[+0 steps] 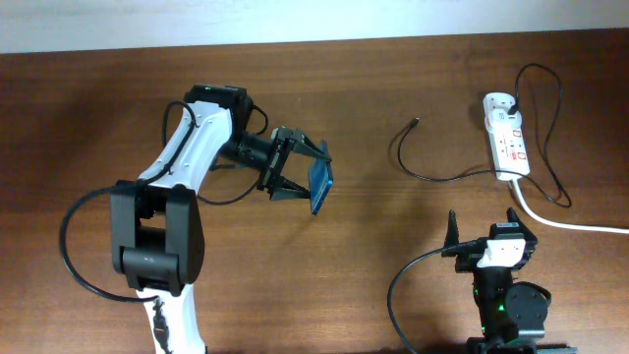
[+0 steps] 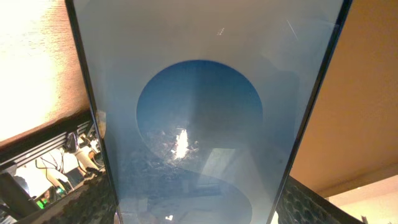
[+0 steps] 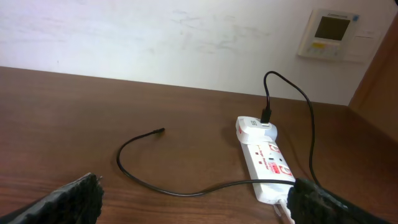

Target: Plug charger to phone and switch on socket

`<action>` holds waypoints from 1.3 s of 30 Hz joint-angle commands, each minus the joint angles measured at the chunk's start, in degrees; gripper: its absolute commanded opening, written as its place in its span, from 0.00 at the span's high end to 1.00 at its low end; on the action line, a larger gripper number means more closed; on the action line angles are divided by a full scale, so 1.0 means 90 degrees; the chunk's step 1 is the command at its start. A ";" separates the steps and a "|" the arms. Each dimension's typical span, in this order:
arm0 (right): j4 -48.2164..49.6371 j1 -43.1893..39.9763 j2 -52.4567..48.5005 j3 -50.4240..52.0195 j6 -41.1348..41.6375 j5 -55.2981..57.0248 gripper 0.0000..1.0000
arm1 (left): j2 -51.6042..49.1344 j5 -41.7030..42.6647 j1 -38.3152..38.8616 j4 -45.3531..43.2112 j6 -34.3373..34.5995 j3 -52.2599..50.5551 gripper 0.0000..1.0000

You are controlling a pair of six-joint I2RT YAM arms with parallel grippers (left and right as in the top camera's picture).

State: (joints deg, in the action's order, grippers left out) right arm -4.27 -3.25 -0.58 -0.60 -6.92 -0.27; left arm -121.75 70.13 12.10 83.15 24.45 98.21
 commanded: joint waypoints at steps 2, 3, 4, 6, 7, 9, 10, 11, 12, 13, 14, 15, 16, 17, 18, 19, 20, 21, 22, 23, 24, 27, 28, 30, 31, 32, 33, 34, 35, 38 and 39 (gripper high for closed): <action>-0.0029 -0.0029 0.0041 0.0032 -0.0017 -0.0061 0.01 | -0.0041 0.0335 0.0012 -0.0017 -0.0063 0.0168 0.44; -0.0029 -0.0029 0.0041 0.0032 -0.0017 -0.0061 0.01 | -0.0041 0.0338 0.0012 -0.0017 -0.0063 0.0168 0.45; -0.0029 -0.0029 0.0041 0.0032 -0.0017 -0.0061 0.01 | -0.0041 0.0335 0.0010 -0.0019 -0.0066 0.0168 0.45; -0.0029 -0.0029 0.0041 0.0032 -0.0017 -0.0061 0.01 | -0.0041 0.0333 0.0012 -0.0199 -0.0063 0.0168 0.44; -0.0029 -0.0029 0.0041 0.0032 -0.0017 -0.0061 0.01 | -0.0041 0.0333 0.0012 -0.0260 -0.0061 0.0168 0.45; -0.0029 -0.0029 0.0041 0.0032 -0.0017 -0.0061 0.01 | -0.0041 0.0255 0.0012 -0.0578 -0.0051 0.0168 0.45; -0.0029 -0.0029 0.0041 0.0032 -0.0017 -0.0061 0.01 | -0.0041 0.0199 0.0012 -0.0690 -0.0019 0.0168 0.45; -0.0017 -0.0029 0.0041 0.0032 -0.0019 -0.0061 0.01 | -0.0041 0.0053 0.0012 -0.0872 0.0041 0.0165 0.45; 0.0024 -0.0029 0.0041 0.0032 -0.0017 -0.0063 0.01 | -0.0041 -0.0005 0.0012 -0.1052 0.0063 0.0168 0.44; -0.0010 -0.0022 0.0041 0.0032 -0.0015 -0.0068 0.01 | -0.0041 -0.0063 0.0012 -0.1171 0.0085 0.0168 0.45; -0.0012 -0.0017 0.0041 0.0032 -0.0015 -0.0068 0.01 | -0.0041 -0.0287 0.0012 -0.1321 0.0211 0.0168 0.46; 0.0002 -0.0017 0.0041 0.0032 0.0019 -0.0243 0.01 | -0.0041 -0.0340 0.0012 -0.1430 0.0240 0.0168 0.45; 0.0070 -0.0017 0.0041 0.0032 0.0036 -0.0860 0.01 | -0.0041 -0.0403 0.0012 -0.1710 0.0374 0.0165 0.45; 0.0177 -0.0017 0.0041 0.0032 0.0459 -0.2013 0.01 | -0.0041 -0.0425 0.0012 -0.2059 0.0542 0.0165 0.45; 0.0299 -0.0017 0.0041 0.0032 0.1175 -0.2900 0.01 | -0.0041 -0.0444 0.0012 -0.2200 0.0663 0.0165 0.45; 0.0515 -0.0017 0.0041 0.0032 0.1848 -0.3249 0.01 | -0.0041 -0.0444 0.0012 -0.2356 0.0741 0.0168 0.45; 0.0600 -0.0019 0.0041 0.0032 0.2494 -0.3198 0.01 | -0.0041 -0.0442 0.0012 -0.2514 0.0848 0.0168 0.45; 0.0709 -0.0017 0.0041 0.0032 0.3094 -0.3082 0.01 | -0.0041 -0.0444 0.0012 -0.2645 0.0947 0.0165 0.44; 0.0741 -0.0017 0.0041 0.0032 0.3922 -0.2773 0.01 | -0.0041 -0.0444 0.0012 -0.2754 0.1001 0.0165 0.44; 0.0716 -0.0017 0.0036 0.0032 0.4218 -0.2552 0.01 | -0.0041 -0.0442 0.0012 -0.2822 0.1030 0.0168 0.44; 0.0777 -0.0019 0.0010 0.0032 0.4068 -0.2501 0.01 | -0.0041 -0.0444 0.0012 -0.2861 0.1049 0.0168 0.44; 0.0784 -0.0017 -0.0267 -0.0121 0.3942 -0.2429 0.01 | -0.0041 -0.0444 0.0012 -0.2883 0.1047 0.0168 0.44; 0.0784 -0.0017 -0.0483 -0.0265 0.3942 -0.2446 0.01 | -0.0041 -0.0444 0.0012 -0.2880 0.1049 0.0165 0.45; 0.0712 -0.0017 -0.1107 -0.0775 0.3942 -0.2467 0.02 | -0.0041 -0.0444 0.0012 -0.2883 0.1049 0.0165 0.45; 0.0634 -0.0017 -0.1530 -0.1146 0.3939 -0.2516 0.02 | -0.0041 -0.0442 0.0012 -0.2883 0.1049 0.0168 0.45; 0.0491 -0.0017 -0.1950 -0.1537 0.3925 -0.2594 0.02 | -0.0041 -0.0442 0.0012 -0.2880 0.1049 0.0168 0.45; 0.0095 -0.0007 -0.2681 -0.2278 0.3708 -0.2871 0.02 | -0.0041 -0.0442 0.0012 -0.2883 0.1049 0.0168 0.45; -0.0335 0.0027 -0.3181 -0.2868 0.3575 -0.3094 0.02 | -0.0041 -0.0442 0.0012 -0.2883 0.1049 0.0165 0.44; -0.0974 0.0163 -0.3711 -0.3609 0.3451 -0.3135 0.02 | -0.0041 -0.0442 0.0010 -0.2883 0.1052 0.0168 0.44; -0.2409 0.0950 -0.4605 -0.5202 0.3128 -0.2601 0.02 | -0.0041 -0.0442 0.0012 -0.2880 0.1056 0.0168 0.44; -0.2739 0.1302 -0.4779 -0.5542 0.3130 -0.2271 0.02 | -0.0041 -0.0442 0.0012 -0.2883 0.1073 0.0165 0.44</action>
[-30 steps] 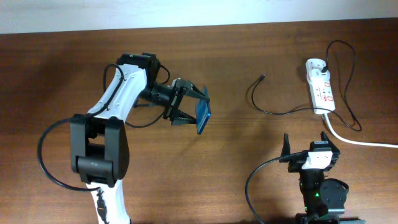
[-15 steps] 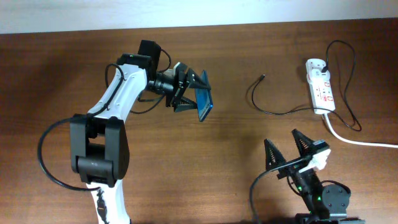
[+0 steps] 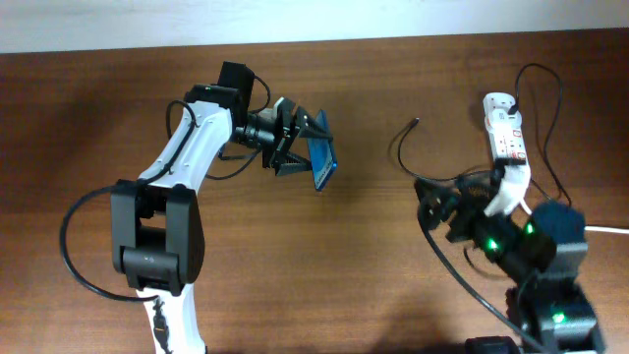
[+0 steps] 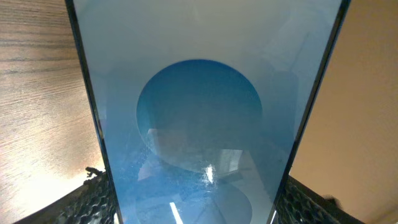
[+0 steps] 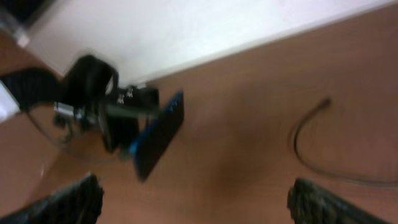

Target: Plug charger to phone and switch on socket

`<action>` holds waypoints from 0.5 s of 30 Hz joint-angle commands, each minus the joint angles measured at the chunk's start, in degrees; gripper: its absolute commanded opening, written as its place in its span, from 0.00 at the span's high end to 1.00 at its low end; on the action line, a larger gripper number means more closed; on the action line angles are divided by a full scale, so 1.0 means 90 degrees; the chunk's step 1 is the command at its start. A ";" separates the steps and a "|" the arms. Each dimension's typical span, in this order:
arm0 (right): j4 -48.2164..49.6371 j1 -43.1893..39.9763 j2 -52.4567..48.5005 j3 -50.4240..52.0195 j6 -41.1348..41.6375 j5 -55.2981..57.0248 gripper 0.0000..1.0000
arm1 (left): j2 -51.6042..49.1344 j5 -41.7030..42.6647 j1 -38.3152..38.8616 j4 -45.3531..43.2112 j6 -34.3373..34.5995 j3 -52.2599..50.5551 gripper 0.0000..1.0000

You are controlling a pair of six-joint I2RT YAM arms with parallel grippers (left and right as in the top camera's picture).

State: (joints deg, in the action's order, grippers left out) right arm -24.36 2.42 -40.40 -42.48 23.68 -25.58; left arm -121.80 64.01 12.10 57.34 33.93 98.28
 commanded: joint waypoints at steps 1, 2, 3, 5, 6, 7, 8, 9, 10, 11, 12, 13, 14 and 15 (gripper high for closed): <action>-0.0855 0.1195 -0.0537 -0.1207 -0.0245 0.1015 0.02 | -0.0036 0.0238 0.0012 -0.0015 0.0019 0.0160 0.44; -0.1056 0.1948 -0.0719 -0.1382 -0.0102 0.1615 0.02 | -0.0036 0.0238 0.0012 -0.0015 0.0019 0.0160 0.44; -0.1025 0.2523 -0.0838 -0.1382 0.0151 0.2067 0.02 | -0.0036 0.0238 0.0012 -0.0015 0.0017 0.0160 0.44; -0.0709 0.3169 -0.1090 -0.1382 0.0236 0.2331 0.02 | -0.0036 0.0238 0.0012 -0.0015 0.0017 0.0158 0.44; -0.0580 0.3468 -0.1304 -0.1382 0.0233 0.2334 0.01 | -0.0036 0.0238 0.0012 -0.0015 0.0017 0.0158 0.44; -0.0427 0.3662 -0.1554 -0.1382 0.0233 0.2375 0.02 | -0.0036 0.0238 0.0012 -0.0015 0.0017 0.0160 0.44; -0.0131 0.3801 -0.1870 -0.1382 0.0228 0.2378 0.01 | -0.0036 0.0240 0.0010 -0.0012 0.0017 0.0160 0.44; 0.0083 0.3874 -0.2339 -0.1382 0.0231 0.2548 0.03 | -0.0036 0.0240 0.0010 -0.0012 0.0017 0.0158 0.44; 0.0216 0.3874 -0.2654 -0.1382 0.0236 0.2625 0.12 | -0.0036 0.0236 0.0012 -0.0015 0.0015 0.0160 0.44; 0.0367 0.3874 -0.2934 -0.1382 0.0299 0.2664 0.15 | -0.0036 0.0236 0.0010 -0.0015 0.0015 0.0160 0.44; 0.0648 0.3874 -0.3288 -0.1382 0.0687 0.2812 0.15 | -0.0036 0.0238 0.0012 -0.0015 0.0015 0.0160 0.44; 0.0772 0.3874 -0.3509 -0.1382 0.1037 0.3118 0.14 | -0.0036 0.0240 0.0012 -0.0015 0.0017 0.0158 0.44; 0.0852 0.3874 -0.3684 -0.1382 0.1336 0.3587 0.14 | -0.0036 0.0238 0.0012 -0.0015 0.0017 0.0160 0.45; 0.0952 0.3874 -0.3823 -0.1382 0.1496 0.3861 0.13 | -0.0036 0.0240 0.0010 -0.0015 0.0017 0.0160 0.44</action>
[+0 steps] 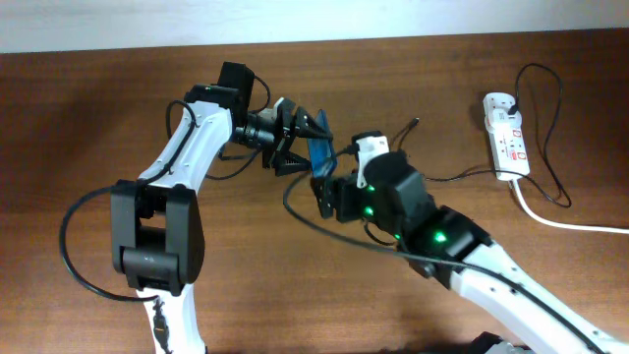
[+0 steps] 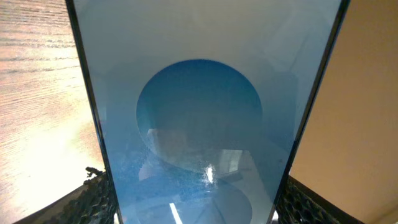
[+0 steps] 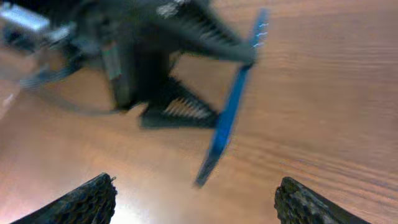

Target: Plug charger to phone and switch on socket

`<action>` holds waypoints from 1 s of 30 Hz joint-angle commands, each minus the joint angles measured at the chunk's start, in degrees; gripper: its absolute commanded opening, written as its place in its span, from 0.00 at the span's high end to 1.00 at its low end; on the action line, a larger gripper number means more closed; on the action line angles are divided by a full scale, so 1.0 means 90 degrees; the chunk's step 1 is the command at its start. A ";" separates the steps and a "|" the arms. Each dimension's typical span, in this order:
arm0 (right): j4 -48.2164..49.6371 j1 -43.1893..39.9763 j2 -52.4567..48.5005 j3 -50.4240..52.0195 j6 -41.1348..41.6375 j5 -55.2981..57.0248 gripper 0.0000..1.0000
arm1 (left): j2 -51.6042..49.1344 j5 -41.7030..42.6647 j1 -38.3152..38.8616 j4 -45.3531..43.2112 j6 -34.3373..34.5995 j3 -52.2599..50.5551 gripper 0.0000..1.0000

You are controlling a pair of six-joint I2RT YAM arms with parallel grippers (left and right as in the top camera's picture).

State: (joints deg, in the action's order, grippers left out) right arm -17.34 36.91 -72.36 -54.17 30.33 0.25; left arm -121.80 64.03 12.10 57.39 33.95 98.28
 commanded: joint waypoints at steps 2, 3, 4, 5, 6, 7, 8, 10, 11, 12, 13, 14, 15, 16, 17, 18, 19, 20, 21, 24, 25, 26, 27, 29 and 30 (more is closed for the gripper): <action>0.0631 0.0085 -0.0576 -0.0083 0.0760 0.1005 0.11 | -0.0036 0.0238 0.0010 -0.0019 0.0015 0.0160 0.44; 0.0809 0.0151 -0.0702 -0.0083 0.0760 0.1039 0.11 | -0.0036 0.0238 0.0010 -0.0019 0.0017 0.0158 0.44; 0.1027 0.0199 -0.0831 -0.0083 0.0760 0.1061 0.11 | -0.0036 0.0238 0.0010 -0.0019 0.0017 0.0158 0.44; 0.1251 0.0238 -0.0967 -0.0083 0.0758 0.1098 0.11 | -0.0036 0.0238 0.0012 -0.0019 0.0017 0.0160 0.44; 0.1365 0.0238 -0.1129 -0.0083 0.0760 0.1275 0.11 | -0.0036 0.0240 0.0010 -0.0017 0.0019 0.0158 0.44; 0.1379 0.0238 -0.1209 -0.0083 0.0763 0.1440 0.12 | -0.0036 0.0240 0.0010 -0.0017 0.0019 0.0160 0.44; 0.1479 0.0238 -0.1319 -0.0083 0.0760 0.1554 0.12 | -0.0036 0.0243 0.0010 -0.0015 0.0049 0.0160 0.44; 0.1530 0.0238 -0.1375 -0.0083 0.0758 0.1559 0.18 | -0.0036 0.0274 0.0010 -0.0019 0.0163 0.0160 0.44; 0.1528 0.0238 -0.1394 -0.0083 0.0758 0.1654 0.21 | -0.0036 0.0291 0.0012 -0.0015 0.0160 0.0158 0.44; 0.1564 0.0238 -0.1396 -0.0083 0.0758 0.1727 0.22 | -0.0036 0.0294 0.0012 -0.0015 0.0170 0.0158 0.44; 0.1622 0.0238 -0.1404 -0.0083 0.0758 0.1719 0.22 | -0.0036 0.0294 0.0012 -0.0015 0.0311 0.0160 0.44; 0.1666 0.0238 -0.1413 -0.0083 0.0758 0.1724 0.23 | -0.0036 0.0308 0.0010 -0.0017 0.0427 0.0158 0.44; 0.1756 0.0238 -0.1457 -0.0083 0.0758 0.1719 0.23 | -0.0036 0.0311 0.0012 -0.0015 0.0427 0.0158 0.45; 0.1865 0.0238 -0.1508 -0.0083 0.0758 0.1715 0.26 | -0.0036 0.0311 0.0012 -0.0012 0.0432 0.0160 0.45; 0.1965 0.0270 -0.1608 -0.0083 0.0758 0.1717 0.26 | -0.0036 0.0325 0.0012 -0.0012 0.0578 0.0160 0.45; 0.2030 0.0282 -0.1690 -0.0083 0.0758 0.1717 0.26 | -0.0036 0.0393 0.0012 -0.0015 0.0663 0.0158 0.45; 0.2055 0.0284 -0.1734 -0.0083 0.0758 0.1739 0.27 | -0.0036 0.0410 0.0012 -0.0010 0.0661 0.0158 0.45; 0.2084 0.0284 -0.1753 -0.0083 0.0758 0.1831 0.30 | -0.0036 0.0447 0.0012 -0.0005 0.0663 0.0158 0.45; 0.2101 0.0284 -0.1753 -0.0083 0.0758 0.1841 0.31 | -0.0036 0.0483 0.0012 -0.0005 0.0729 0.0158 0.45; 0.2140 0.0284 -0.1753 -0.0083 0.0758 0.1841 0.37 | -0.0036 0.0554 0.0012 0.0017 0.0809 0.0158 0.45; 0.2208 0.0284 -0.1753 -0.0083 0.0758 0.1838 0.43 | -0.0036 0.0580 0.0012 0.0017 0.0857 0.0158 0.45; 0.2246 0.0287 -0.1753 -0.0083 0.0760 0.1834 0.49 | -0.0036 0.0576 0.0012 0.0015 0.0896 0.0158 0.45; 0.2244 0.0287 -0.1753 -0.0083 0.0758 0.1834 0.51 | -0.0036 0.0573 0.0012 0.0015 0.0896 0.0158 0.44; 0.2242 0.0287 -0.1753 -0.0083 0.0758 0.1729 0.57 | -0.0036 0.0517 0.0012 0.0012 0.0894 0.0158 0.45; 0.2239 0.0284 -0.1753 -0.0083 0.0758 0.1574 0.59 | -0.0036 0.0355 0.0019 0.0010 0.0894 0.0158 0.46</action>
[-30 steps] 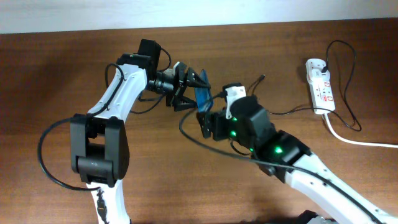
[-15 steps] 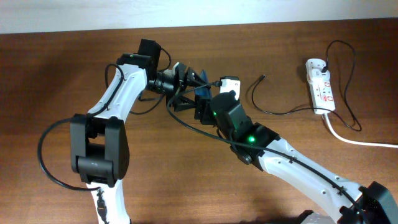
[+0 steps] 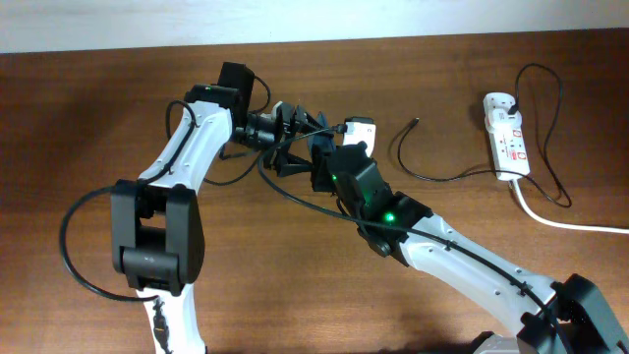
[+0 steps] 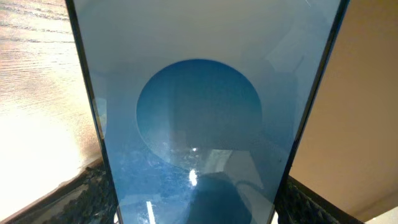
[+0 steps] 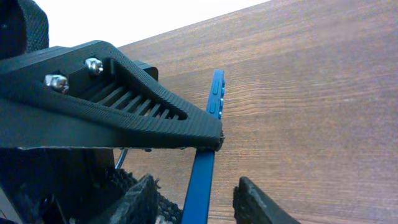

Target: Plug charger to phone and switch on socket

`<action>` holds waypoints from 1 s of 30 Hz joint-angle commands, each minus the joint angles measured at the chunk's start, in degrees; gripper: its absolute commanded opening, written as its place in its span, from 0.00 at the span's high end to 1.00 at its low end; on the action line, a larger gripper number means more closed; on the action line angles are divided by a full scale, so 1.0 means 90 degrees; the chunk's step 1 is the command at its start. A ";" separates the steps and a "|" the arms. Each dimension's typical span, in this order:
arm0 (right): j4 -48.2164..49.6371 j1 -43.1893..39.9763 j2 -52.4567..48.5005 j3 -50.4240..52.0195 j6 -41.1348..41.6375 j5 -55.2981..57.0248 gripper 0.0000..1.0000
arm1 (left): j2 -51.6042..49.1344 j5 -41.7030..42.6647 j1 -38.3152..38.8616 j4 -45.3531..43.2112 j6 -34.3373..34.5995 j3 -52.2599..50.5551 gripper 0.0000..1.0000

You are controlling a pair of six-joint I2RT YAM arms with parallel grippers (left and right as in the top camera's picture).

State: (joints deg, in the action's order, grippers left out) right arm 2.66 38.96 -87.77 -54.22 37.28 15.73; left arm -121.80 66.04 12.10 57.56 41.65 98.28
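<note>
The blue phone (image 3: 320, 149) is held on edge above the table, with my left gripper (image 3: 298, 138) shut on it. Its glossy screen (image 4: 199, 112) fills the left wrist view between the black pads (image 4: 93, 196). My right gripper (image 5: 198, 202) stands open, its fingertips (image 5: 148, 198) on either side of the phone's thin blue edge (image 5: 210, 143) with a gap on both sides. The black charger cable lies on the table, its free plug (image 3: 417, 122) to the right of both grippers. It runs to the white power strip (image 3: 505, 138) at the far right.
The left gripper's ribbed black finger (image 5: 124, 106) crosses just above my right fingers. The right arm (image 3: 442, 251) stretches diagonally across the middle of the brown table (image 3: 118, 118). The strip's white lead (image 3: 560, 218) trails off the right edge.
My right gripper has come in closer to the phone from below and to the right, and now straddles its edge. The left gripper holds the phone in the same place.
At first the left gripper held the phone over mid-table and the right arm sat folded at the near right. Then the phone was farther back and the right arm had swung left. Later the open right gripper was beside the phone, and now it is around its edge.
</note>
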 commanded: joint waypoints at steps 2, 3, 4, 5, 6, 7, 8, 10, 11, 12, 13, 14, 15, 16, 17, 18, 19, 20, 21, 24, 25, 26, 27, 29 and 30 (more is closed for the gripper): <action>0.0022 0.0058 -0.0041 -0.0078 -0.0015 -0.0345 0.60 | -0.0036 0.0041 0.0029 -0.0010 0.0039 0.0158 0.46; 0.0019 0.0058 -0.0041 -0.0078 -0.0015 -0.0444 0.62 | -0.0036 0.0036 0.0029 -0.0010 0.0039 0.0158 0.46; 0.0017 0.0056 -0.0041 -0.0078 -0.0015 -0.0568 0.62 | -0.0036 0.0012 0.0029 -0.0010 0.0039 0.0158 0.46; 0.0015 0.0056 -0.0041 -0.0078 -0.0015 -0.0699 0.62 | -0.0036 0.0000 0.0029 -0.0012 0.0039 0.0158 0.46; 0.0012 0.0056 -0.0041 -0.0078 -0.0015 -0.0809 0.62 | -0.0036 -0.0010 0.0029 -0.0012 0.0039 0.0158 0.46; -0.0036 0.0056 -0.0041 -0.0080 -0.0015 -0.0845 0.64 | -0.0036 -0.0012 0.0029 -0.0012 0.0039 0.0158 0.46; -0.0129 0.0056 -0.0041 -0.0080 -0.0015 -0.0843 0.67 | -0.0036 -0.0012 0.0029 -0.0012 0.0039 0.0158 0.46; -0.0197 0.0056 -0.0041 -0.0078 -0.0015 -0.0845 0.71 | -0.0036 -0.0058 0.0029 -0.0010 0.0039 0.0158 0.46; -0.0202 0.0056 -0.0041 -0.0078 -0.0015 -0.0845 0.75 | -0.0036 -0.0058 0.0029 -0.0012 0.0039 0.0158 0.46; -0.0199 0.0056 -0.0041 -0.0078 -0.0015 -0.0845 0.80 | -0.0036 -0.0058 0.0029 -0.0010 0.0039 0.0158 0.46; -0.0197 0.0056 -0.0041 -0.0078 -0.0015 -0.0845 0.81 | -0.0036 -0.0058 0.0029 -0.0010 0.0036 0.0158 0.46; -0.0197 0.0056 -0.0041 -0.0080 -0.0015 -0.0845 0.83 | -0.0036 -0.0061 0.0029 -0.0010 0.0036 0.0158 0.46; -0.0197 0.0056 -0.0041 -0.0080 -0.0015 -0.0845 0.85 | -0.0036 -0.0061 0.0029 -0.0010 0.0039 0.0158 0.46; -0.0197 0.0056 -0.0041 -0.0080 -0.0012 -0.0848 0.88 | -0.0036 -0.0061 0.0029 -0.0010 0.0036 0.0158 0.46; -0.0197 0.0056 -0.0041 -0.0080 -0.0015 -0.0867 0.89 | -0.0036 -0.0061 0.0029 -0.0010 0.0039 0.0158 0.46; -0.0197 0.0056 -0.0041 -0.0080 -0.0015 -0.0896 0.89 | -0.0036 -0.0061 0.0029 -0.0010 0.0039 0.0158 0.45; -0.0197 0.0056 -0.0041 -0.0080 -0.0012 -0.0894 0.90 | -0.0036 -0.0061 0.0029 -0.0010 0.0039 0.0158 0.42; -0.0192 0.0056 -0.0039 -0.0080 -0.0012 -0.0894 0.91 | -0.0036 -0.0061 0.0029 -0.0010 0.0036 0.0158 0.38; -0.0194 0.0056 -0.0039 -0.0080 -0.0012 -0.0894 0.91 | -0.0036 -0.0061 0.0029 -0.0010 0.0036 0.0158 0.33; -0.0194 0.0039 -0.0039 -0.0080 -0.0012 -0.0889 0.93 | -0.0036 -0.0063 0.0012 -0.0012 0.0034 0.0158 0.12; -0.0194 0.0012 -0.0039 -0.0085 -0.0012 -0.0891 0.94 | -0.0036 -0.0109 -0.0029 -0.0012 0.0032 0.0158 0.01; -0.0194 -0.0049 -0.0039 -0.0085 -0.0012 -0.0891 0.96 | -0.0036 -0.0185 -0.0090 -0.0012 -0.0007 0.0160 0.01; -0.0194 -0.0141 -0.0027 -0.0085 -0.0007 -0.0896 0.96 | -0.0036 -0.0287 -0.0202 -0.0010 -0.0017 0.0172 0.01; -0.0192 -0.0347 0.0039 -0.0085 0.0291 -0.0899 0.96 | -0.0036 -0.0491 -0.0367 -0.0010 -0.0160 0.0289 0.01; -0.0194 -0.0495 0.0090 -0.0085 0.0415 -0.0903 0.96 | -0.0012 -0.0595 -0.0466 -0.0010 -0.0270 0.0427 0.01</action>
State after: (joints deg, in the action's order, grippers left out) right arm 0.10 36.86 -88.07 -54.22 39.00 7.81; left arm -121.80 63.24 10.24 57.58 41.63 98.85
